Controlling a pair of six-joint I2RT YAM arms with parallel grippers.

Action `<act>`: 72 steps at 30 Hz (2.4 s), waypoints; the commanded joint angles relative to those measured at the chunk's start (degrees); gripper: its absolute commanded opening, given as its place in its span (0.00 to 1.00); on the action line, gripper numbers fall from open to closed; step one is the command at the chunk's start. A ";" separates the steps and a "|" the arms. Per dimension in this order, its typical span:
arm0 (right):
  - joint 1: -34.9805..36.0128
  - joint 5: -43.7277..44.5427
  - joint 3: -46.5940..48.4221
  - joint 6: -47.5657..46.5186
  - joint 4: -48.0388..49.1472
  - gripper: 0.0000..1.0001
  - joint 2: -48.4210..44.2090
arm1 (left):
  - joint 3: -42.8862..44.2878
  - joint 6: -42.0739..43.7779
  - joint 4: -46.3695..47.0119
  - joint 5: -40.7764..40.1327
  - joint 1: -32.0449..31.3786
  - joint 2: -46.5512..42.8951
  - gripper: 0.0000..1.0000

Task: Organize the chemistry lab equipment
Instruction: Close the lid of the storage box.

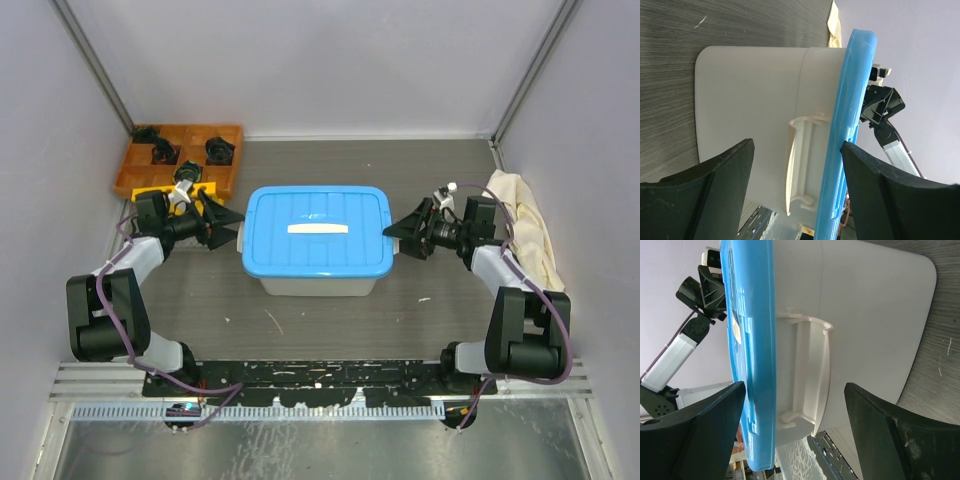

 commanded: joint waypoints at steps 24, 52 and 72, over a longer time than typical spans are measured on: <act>3.92 -2.27 4.92 -1.15 1.70 0.83 3.47 | -4.94 -11.73 24.22 8.60 -0.01 0.65 0.74; 7.54 4.20 11.33 -6.46 -10.12 0.71 2.58 | 5.21 12.74 -17.56 1.30 -5.36 -5.41 0.67; 8.99 9.99 17.67 -13.26 -23.30 0.66 -1.26 | 13.26 16.02 -27.58 -2.31 -7.89 -6.92 0.65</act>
